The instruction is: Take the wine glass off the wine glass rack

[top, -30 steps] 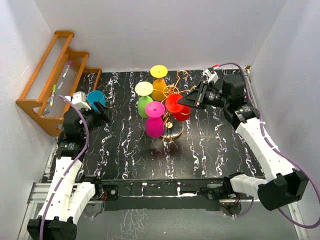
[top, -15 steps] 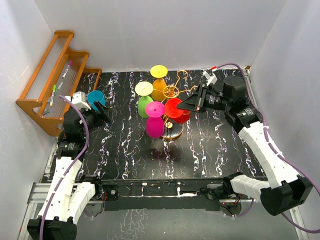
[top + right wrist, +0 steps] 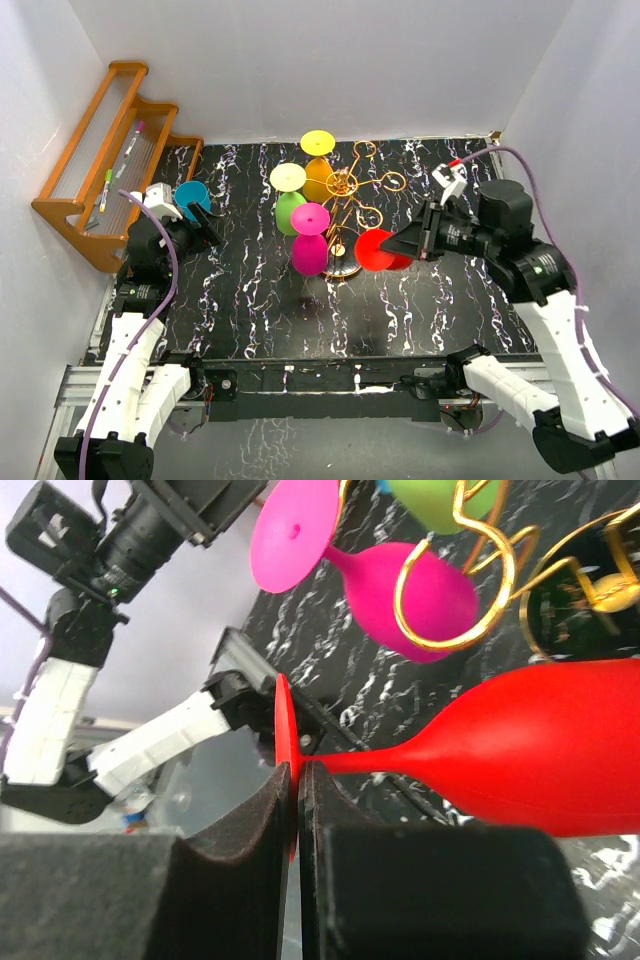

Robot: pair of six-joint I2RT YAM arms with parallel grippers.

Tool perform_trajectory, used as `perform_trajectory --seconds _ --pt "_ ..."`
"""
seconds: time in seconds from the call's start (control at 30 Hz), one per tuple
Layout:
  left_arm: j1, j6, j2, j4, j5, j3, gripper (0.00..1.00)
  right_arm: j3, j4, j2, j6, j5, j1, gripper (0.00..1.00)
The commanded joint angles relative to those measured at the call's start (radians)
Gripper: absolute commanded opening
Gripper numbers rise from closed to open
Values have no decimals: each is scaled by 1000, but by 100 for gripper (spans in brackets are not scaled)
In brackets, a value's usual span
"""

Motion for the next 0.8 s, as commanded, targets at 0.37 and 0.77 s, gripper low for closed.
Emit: perform_trajectory --seconds 0.37,0.77 --pt "4 -52 -27 -28 42 22 73 222 188 -101 -396 44 -19 8" --pt "4 -339 -191 -29 555 163 72 328 525 106 -315 -218 -4 8"
